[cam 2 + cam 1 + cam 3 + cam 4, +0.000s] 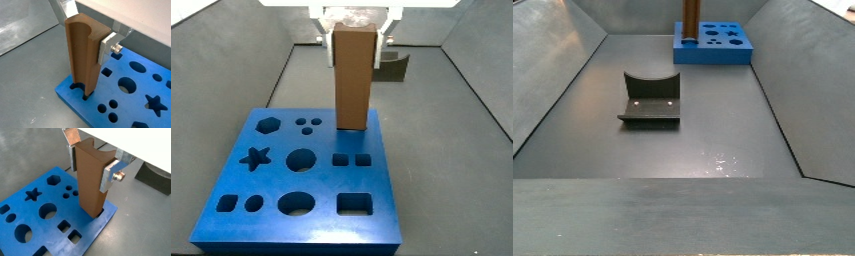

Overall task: Pick up the arch object. Move up. Place the arch object on the fixture. Regrasp the arch object. Rotate the arch object. Move to above the board. Insert the arch object.
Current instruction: Insert the arch object.

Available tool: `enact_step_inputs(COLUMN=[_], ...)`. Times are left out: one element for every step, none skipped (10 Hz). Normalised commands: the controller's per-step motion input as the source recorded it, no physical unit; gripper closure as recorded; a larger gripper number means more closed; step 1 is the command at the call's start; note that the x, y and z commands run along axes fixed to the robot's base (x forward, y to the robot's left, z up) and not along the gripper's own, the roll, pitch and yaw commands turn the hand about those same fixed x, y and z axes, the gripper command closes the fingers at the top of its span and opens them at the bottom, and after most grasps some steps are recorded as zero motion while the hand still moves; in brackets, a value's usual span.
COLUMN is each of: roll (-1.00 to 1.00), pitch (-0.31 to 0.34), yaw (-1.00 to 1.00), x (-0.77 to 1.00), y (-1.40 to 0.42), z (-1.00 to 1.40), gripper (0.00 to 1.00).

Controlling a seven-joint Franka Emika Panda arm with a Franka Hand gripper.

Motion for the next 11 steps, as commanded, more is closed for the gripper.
enact_step_inputs(roll=[0.0, -0.02, -0.01, 0.0, 0.0, 0.0, 0.0, 0.0, 0.0, 0.0, 0.0], pitch=[-0.02, -0.007, 0.0, 0.0, -0.016, -0.029, -0.027, -0.03, -0.024, -0.009, -0.001], yaw=[0.0, 0.0, 0.0, 0.0, 0.0, 0.0, 0.0, 0.0, 0.0, 0.0, 0.0], x=[0.15, 0.11, 0.01, 0.03, 0.0, 0.0, 0.0, 0.0, 0.0, 0.0, 0.0], y=[0.1, 0.13, 0.0, -0.02, 0.0, 0.0, 0.0, 0.0, 0.0, 0.06, 0.13], z=[-0.05, -0.02, 0.0, 0.0, -0.13, -0.21, -0.2, -0.19, -0.14, -0.08, -0.06], gripper=[1.0, 1.0, 1.0, 1.0, 1.0, 1.0, 1.0, 1.0, 1.0, 1.0, 1.0])
